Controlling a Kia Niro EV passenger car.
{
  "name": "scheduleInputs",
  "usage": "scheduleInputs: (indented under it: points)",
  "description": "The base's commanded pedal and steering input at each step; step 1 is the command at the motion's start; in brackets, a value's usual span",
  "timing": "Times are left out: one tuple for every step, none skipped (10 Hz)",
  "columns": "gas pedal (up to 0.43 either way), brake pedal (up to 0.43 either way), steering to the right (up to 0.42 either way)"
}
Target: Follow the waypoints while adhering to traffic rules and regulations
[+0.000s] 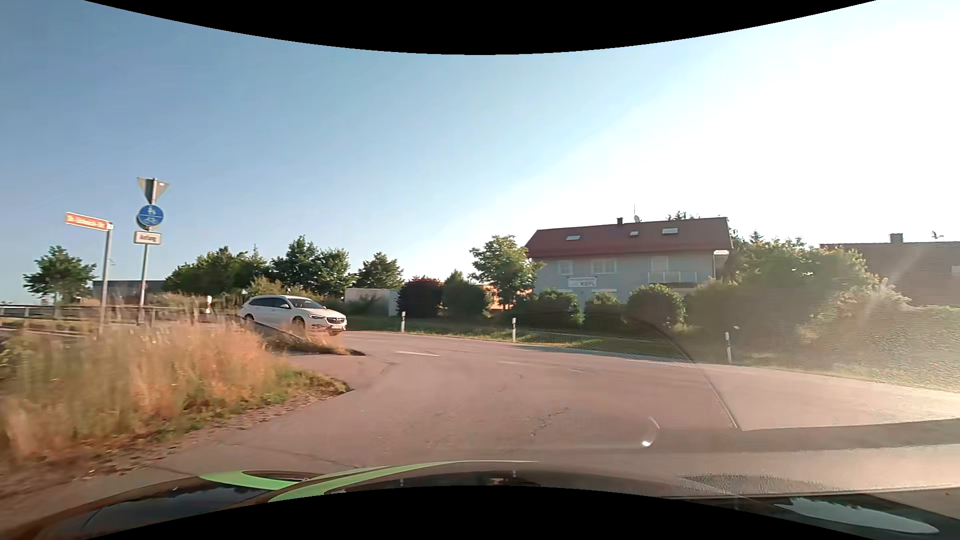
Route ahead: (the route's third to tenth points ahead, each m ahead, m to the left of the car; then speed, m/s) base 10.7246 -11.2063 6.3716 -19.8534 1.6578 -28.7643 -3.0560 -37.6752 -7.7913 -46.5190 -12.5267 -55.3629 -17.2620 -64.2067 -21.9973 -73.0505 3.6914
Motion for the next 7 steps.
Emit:
scheduleInputs:
  points:
    - [0.0,0.037,0.424]
    - [0.0,0.043,0.419]
    - [0.0,0.049,0.406]
    - [0.0,0.055,0.397]
    - [0.0,0.073,0.392]
    - [0.0,0.085,0.39]
    - [0.0,0.104,0.389]
